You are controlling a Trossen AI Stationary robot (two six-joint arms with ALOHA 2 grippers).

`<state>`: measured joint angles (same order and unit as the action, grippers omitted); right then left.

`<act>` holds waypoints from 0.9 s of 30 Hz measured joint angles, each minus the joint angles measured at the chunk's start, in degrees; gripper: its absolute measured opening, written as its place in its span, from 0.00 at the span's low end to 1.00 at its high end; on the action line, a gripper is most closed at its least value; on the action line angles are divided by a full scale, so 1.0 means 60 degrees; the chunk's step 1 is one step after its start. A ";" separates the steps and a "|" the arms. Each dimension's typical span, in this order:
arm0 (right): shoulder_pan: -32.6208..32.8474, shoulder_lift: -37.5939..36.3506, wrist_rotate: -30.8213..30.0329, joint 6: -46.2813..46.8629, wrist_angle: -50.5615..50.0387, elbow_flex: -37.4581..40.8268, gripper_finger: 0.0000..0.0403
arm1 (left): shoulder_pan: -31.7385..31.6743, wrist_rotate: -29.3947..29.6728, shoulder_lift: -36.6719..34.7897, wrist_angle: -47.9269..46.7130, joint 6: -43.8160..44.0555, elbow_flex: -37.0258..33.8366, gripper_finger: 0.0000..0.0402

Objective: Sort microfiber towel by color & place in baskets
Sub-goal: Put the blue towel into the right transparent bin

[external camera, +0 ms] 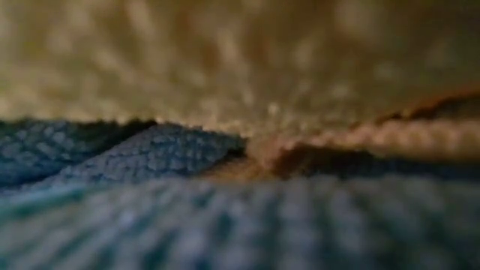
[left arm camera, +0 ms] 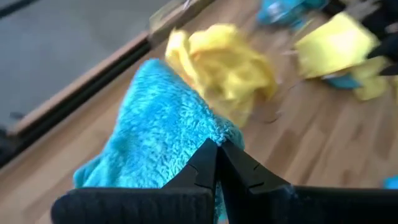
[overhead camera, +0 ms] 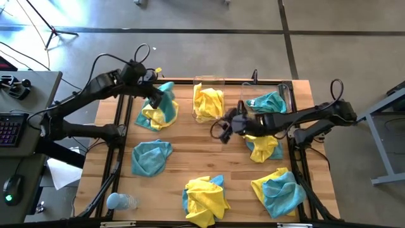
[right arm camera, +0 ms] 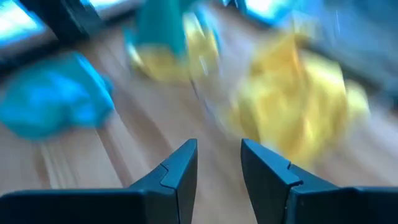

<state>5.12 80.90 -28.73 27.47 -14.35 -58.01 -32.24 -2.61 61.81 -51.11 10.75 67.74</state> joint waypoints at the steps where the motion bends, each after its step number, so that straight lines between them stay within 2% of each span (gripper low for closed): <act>1: -0.0129 0.0000 0.0031 -0.0564 0.0629 -0.0032 0.30 | 0.0134 -0.0008 0.0036 0.0026 -0.0042 0.0206 0.00; 5: -0.0663 0.0007 0.0647 -0.2473 0.1925 -0.0853 0.30 | 0.0692 -0.0021 0.0283 0.0140 -0.0080 0.0962 0.00; 11: -0.1277 0.0051 0.2048 -0.4399 0.1586 -0.2606 0.32 | 0.1480 -0.0051 0.1110 0.0218 -0.0081 0.2011 0.00; 16: -0.1471 0.0231 0.2297 -0.5348 0.1159 -0.3491 0.45 | 0.2121 -0.0047 0.2137 0.0273 -0.0131 0.2748 0.00; 22: -0.1482 0.0646 0.2338 -0.5889 0.1138 -0.3732 0.66 | 0.2625 -0.0062 0.3366 0.0579 -0.0388 0.3846 0.00; 27: -0.1482 0.1002 0.2514 -0.6063 0.0873 -0.3721 0.72 | 0.2844 -0.0244 0.4252 0.0968 -0.0654 0.4868 0.00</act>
<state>-3.77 86.91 -13.65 -8.91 -9.12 -80.34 -15.18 -4.08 87.32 -45.30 6.82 96.95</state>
